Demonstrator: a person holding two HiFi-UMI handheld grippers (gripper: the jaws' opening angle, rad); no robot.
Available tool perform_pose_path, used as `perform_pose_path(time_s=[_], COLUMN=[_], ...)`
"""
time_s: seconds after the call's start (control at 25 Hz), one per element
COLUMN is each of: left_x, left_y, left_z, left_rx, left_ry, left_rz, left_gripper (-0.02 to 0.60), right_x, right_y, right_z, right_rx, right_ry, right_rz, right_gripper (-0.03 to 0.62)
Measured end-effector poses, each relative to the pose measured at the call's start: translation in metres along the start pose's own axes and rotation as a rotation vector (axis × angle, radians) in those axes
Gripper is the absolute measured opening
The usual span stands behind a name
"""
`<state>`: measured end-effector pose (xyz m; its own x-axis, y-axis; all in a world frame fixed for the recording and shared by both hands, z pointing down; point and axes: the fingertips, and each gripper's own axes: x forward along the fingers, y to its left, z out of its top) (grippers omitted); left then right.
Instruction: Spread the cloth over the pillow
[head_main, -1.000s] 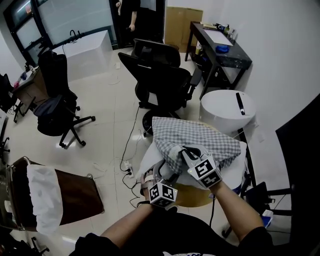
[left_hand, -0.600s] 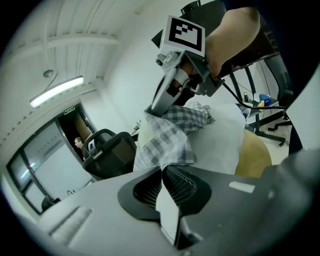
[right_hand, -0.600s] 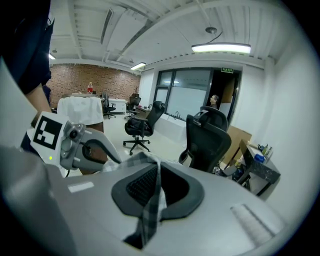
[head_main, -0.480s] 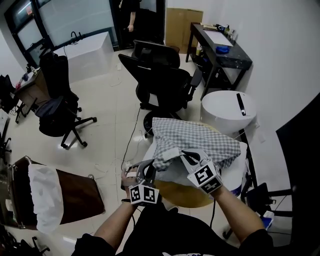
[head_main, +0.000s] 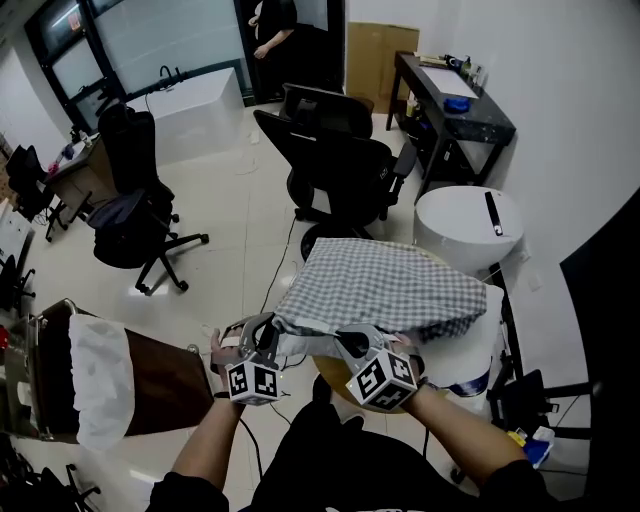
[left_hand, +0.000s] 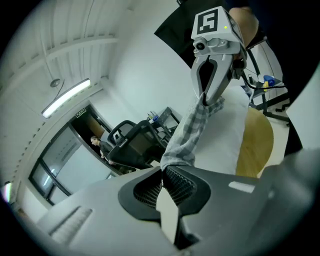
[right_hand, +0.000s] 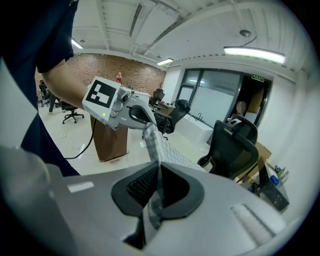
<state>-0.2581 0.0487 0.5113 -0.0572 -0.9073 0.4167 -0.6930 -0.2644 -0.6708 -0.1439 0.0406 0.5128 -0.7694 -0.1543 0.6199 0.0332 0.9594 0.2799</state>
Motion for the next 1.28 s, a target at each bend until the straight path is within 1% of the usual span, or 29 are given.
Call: perform_pose_path(time_s=[0.12,0.28,0.36,0.52,0.64,0.84,0.88,1.04,1.08,1.16,1.28], left_x=[-0.013,-0.024,-0.024,-0.013,0.0,0.018,0.02,0.022,0.022,0.021,0.017], left_y=[-0.004,-0.005,-0.009,-0.035,-0.067,-0.098,-0.102,-0.114,-0.113,-0.109,-0.097], left_z=[-0.02,-0.047,-0.065,-0.109,-0.14,-0.164,-0.168,-0.186,-0.187,-0.18,-0.161], left_rx=[0.033,0.05,0.059,0.047,0.035,0.009,-0.001,-0.036,-0.039,-0.04,-0.012], left_ry=[0.024,0.045,0.057,0.087,0.12,0.153,0.165,0.216,0.218,0.196,0.156], left_rz=[-0.038,-0.083,-0.122,-0.258,-0.378,-0.527,-0.563,-0.707,-0.731,-0.766,-0.817], left_gripper=[0.0,0.0,0.0,0.0,0.0,0.002,0.011,0.143,0.158,0.173,0.179], right_x=[0.01,0.026,0.038,0.068,0.095,0.124,0.127,0.135,0.136,0.138,0.141], right_y=[0.021,0.046,0.054,0.07,0.082,0.095,0.096,0.094,0.093,0.095,0.099], right_z=[0.004,0.016,0.02,0.015,-0.007,-0.046,-0.051,-0.064,-0.066,-0.072,-0.078], right_rx=[-0.05,-0.12,-0.145,-0.155,-0.17,-0.108,-0.097,-0.082,-0.08,-0.073,-0.063], right_ry=[0.022,0.052,0.073,0.139,0.207,0.296,0.312,0.35,0.357,0.363,0.376], right_rz=[0.036,0.072,0.086,0.109,0.133,0.156,0.155,0.136,0.133,0.13,0.127], right_gripper=[0.009,0.009,0.009,0.009,0.009,0.009,0.009,0.009,0.009,0.009,0.011])
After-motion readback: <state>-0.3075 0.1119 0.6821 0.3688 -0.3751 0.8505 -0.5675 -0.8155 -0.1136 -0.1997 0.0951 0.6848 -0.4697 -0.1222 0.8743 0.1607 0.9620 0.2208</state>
